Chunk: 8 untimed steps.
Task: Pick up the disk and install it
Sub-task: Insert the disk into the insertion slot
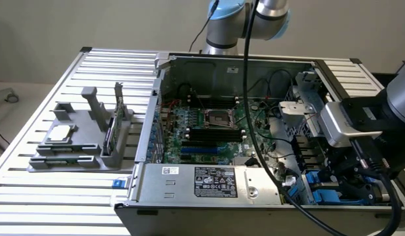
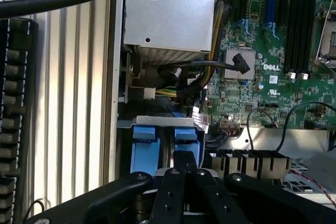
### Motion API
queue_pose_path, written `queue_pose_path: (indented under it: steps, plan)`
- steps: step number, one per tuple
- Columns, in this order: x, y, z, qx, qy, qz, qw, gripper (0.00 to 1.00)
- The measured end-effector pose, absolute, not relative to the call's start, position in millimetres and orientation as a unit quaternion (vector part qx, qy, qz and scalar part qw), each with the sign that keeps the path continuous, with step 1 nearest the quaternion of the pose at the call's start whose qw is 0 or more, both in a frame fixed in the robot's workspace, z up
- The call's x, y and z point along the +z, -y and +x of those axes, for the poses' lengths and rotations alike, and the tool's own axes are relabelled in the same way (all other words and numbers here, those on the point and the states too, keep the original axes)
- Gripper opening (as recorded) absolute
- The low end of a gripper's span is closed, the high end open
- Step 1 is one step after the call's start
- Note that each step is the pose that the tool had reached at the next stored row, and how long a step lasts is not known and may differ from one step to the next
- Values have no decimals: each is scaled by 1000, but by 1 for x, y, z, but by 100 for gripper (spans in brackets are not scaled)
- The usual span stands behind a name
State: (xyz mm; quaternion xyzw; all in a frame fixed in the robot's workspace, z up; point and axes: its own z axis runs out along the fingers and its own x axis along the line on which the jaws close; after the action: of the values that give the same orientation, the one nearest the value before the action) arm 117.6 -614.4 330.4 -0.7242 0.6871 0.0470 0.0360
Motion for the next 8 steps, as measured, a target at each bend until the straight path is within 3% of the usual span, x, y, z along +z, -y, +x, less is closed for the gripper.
queue_pose_path:
  steps: [8]
  plan:
    - [361,614,118,49,-687,-724,36,11]
